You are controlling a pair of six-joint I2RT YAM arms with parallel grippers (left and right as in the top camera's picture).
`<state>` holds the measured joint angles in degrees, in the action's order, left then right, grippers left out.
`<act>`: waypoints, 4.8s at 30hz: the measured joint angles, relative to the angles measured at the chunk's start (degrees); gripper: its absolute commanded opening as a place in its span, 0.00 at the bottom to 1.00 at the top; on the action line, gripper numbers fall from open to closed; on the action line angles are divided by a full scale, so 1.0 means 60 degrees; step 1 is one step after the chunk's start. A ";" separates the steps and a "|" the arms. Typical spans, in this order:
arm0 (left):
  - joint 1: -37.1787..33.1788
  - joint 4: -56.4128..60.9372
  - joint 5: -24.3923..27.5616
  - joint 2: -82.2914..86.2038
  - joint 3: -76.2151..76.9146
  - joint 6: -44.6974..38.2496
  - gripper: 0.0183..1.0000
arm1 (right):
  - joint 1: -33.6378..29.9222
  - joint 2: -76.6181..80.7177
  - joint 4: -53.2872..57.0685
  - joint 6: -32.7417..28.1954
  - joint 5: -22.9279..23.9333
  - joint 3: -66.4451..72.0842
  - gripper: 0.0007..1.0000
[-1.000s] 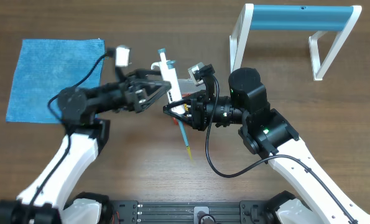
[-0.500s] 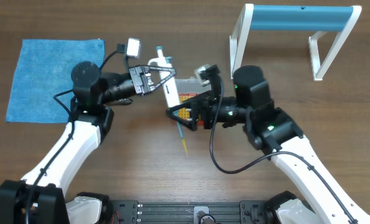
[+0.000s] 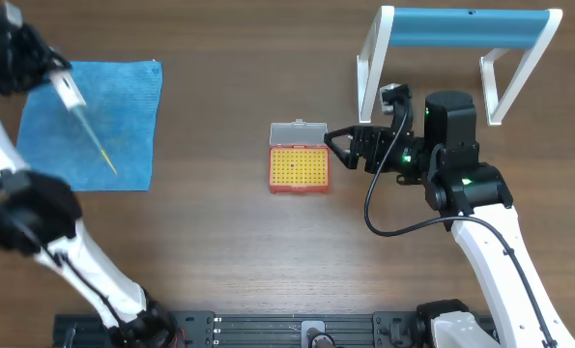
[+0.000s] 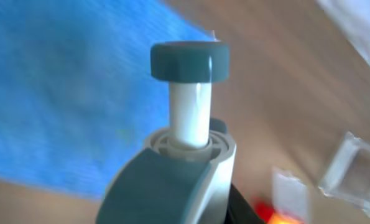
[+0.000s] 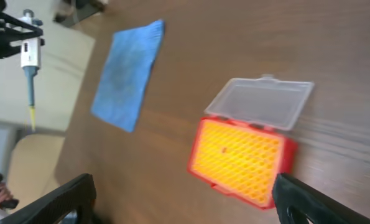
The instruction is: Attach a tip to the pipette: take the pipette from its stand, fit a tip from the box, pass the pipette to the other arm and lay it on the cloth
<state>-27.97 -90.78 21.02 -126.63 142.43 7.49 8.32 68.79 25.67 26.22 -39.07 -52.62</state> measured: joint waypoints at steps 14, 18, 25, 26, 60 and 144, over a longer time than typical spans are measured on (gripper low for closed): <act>0.1282 0.1574 -0.4459 -0.3738 0.0117 -0.3173 0.01 | 0.1519 0.1304 -0.0882 0.1373 0.1362 0.0004 0.92; 0.1293 0.2149 -0.4969 -0.3741 -0.0506 -0.3792 0.01 | 0.1519 0.1304 -0.1647 0.1537 0.1428 0.0007 0.92; 0.1275 0.2976 -0.5064 -0.3741 -0.0510 -0.4386 0.01 | 0.1519 0.1304 -0.1647 0.1818 0.1428 0.0007 0.92; 0.1275 0.3111 -0.4918 -0.3741 -0.0514 -0.4448 0.01 | 0.1519 0.1304 -0.1647 0.1843 0.1428 0.0007 0.92; 0.1184 0.2084 -0.4386 -0.3555 0.0510 -0.4222 0.87 | 0.1515 0.1304 -0.2313 0.1876 0.1432 0.0011 0.92; 0.4124 1.4564 -0.2040 2.0983 -2.3678 -0.0120 0.87 | -0.0219 -1.0826 0.5676 -0.3486 0.6706 0.0860 0.92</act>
<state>-3.22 -3.40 8.78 -0.73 0.36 6.76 7.01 3.84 59.72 5.30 1.17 -47.46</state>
